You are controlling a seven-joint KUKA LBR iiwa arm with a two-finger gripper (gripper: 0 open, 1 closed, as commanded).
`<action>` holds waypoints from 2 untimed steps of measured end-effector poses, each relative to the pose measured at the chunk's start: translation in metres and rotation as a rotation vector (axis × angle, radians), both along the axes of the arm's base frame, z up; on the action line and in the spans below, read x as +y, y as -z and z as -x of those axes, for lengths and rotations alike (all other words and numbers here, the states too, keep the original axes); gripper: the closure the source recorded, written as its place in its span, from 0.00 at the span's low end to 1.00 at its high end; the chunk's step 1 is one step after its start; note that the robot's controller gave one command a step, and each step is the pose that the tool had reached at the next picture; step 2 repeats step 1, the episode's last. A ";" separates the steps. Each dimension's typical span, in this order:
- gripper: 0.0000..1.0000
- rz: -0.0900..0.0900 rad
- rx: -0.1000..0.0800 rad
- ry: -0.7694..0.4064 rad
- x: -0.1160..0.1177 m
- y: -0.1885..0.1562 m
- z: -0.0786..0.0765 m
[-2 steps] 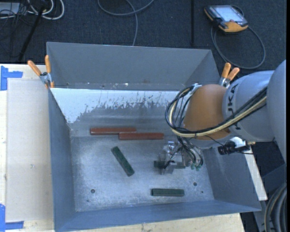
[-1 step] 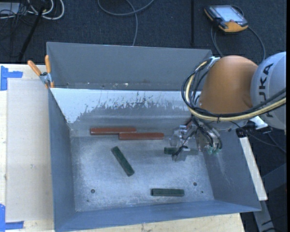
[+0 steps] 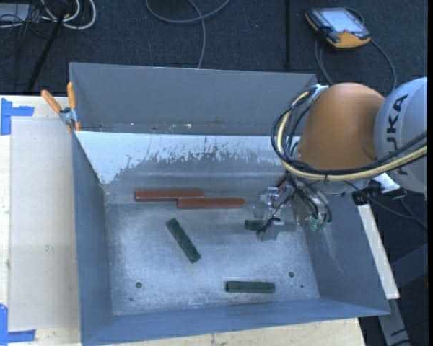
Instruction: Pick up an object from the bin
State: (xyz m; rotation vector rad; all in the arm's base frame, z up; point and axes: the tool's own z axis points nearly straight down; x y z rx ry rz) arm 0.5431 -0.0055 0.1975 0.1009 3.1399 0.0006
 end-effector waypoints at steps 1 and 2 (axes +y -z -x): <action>1.00 0.003 -0.007 -0.538 -0.029 -0.137 -0.016; 1.00 0.003 -0.007 -0.538 -0.029 -0.137 -0.016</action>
Offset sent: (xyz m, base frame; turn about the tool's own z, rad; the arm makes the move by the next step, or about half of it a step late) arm 0.0000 0.0000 0.0000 0.0000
